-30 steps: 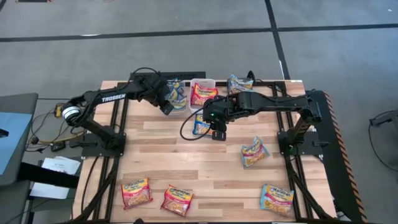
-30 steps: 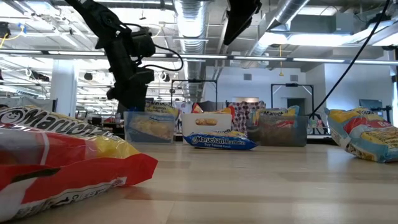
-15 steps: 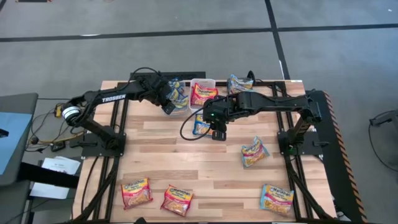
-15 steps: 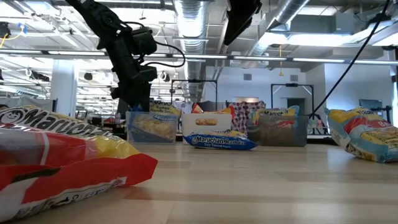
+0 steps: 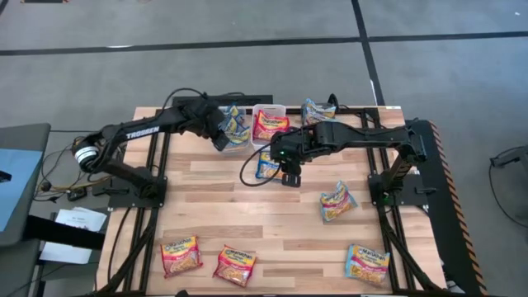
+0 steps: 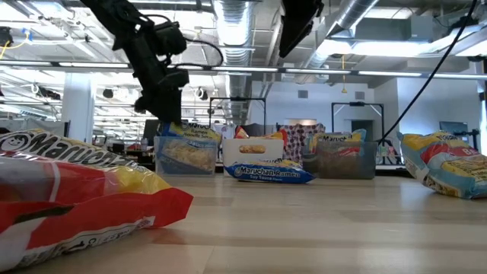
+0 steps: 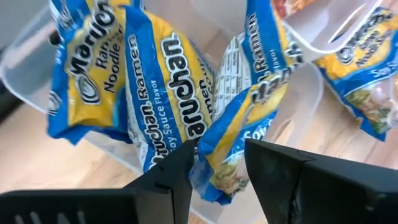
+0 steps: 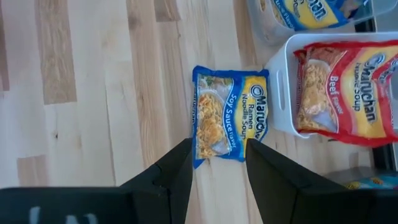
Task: Sort Maruchan noodles
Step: Put the blue noodle pack into the transparent bin, then put the light blue noodle pack into the black bin
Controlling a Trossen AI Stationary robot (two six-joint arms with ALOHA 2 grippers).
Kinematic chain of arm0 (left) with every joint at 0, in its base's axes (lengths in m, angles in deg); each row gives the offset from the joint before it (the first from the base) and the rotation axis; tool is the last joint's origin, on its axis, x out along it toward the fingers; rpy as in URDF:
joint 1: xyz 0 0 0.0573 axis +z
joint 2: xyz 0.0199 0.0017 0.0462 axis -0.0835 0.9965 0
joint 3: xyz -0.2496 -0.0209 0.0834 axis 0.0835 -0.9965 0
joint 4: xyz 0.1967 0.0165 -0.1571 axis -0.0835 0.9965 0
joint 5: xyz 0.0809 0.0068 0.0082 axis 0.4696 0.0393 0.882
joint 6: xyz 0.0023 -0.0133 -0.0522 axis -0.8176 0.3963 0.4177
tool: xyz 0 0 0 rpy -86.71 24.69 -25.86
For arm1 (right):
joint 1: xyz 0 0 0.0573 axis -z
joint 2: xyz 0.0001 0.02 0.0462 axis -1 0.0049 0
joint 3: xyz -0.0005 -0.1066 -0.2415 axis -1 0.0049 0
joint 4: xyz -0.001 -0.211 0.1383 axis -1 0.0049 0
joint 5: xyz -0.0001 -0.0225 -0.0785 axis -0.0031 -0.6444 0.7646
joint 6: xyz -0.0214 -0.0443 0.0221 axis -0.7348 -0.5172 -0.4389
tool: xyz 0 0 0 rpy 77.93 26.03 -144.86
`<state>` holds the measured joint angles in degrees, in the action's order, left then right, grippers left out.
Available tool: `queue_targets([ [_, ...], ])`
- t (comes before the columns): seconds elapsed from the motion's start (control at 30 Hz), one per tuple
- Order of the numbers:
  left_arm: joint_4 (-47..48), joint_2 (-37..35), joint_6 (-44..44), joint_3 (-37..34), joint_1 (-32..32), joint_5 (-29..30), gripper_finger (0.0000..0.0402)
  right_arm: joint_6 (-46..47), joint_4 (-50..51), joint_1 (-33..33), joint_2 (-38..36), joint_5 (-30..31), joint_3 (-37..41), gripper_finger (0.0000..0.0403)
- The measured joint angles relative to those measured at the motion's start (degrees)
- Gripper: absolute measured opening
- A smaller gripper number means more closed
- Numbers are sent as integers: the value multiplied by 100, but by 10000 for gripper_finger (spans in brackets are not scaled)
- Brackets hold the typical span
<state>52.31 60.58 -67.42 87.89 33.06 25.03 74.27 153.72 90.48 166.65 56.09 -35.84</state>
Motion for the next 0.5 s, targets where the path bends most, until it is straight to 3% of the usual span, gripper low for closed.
queue_targets([
  [0.33, 92, -784, 81, 0, 0, -33, 127, 569, 1281, -13, -2, -2, 0, 173],
  [0.5, 89, -1032, 288, 0, 2, -525, 127, 672, 1684, -184, -2, 0, 0, 173],
])
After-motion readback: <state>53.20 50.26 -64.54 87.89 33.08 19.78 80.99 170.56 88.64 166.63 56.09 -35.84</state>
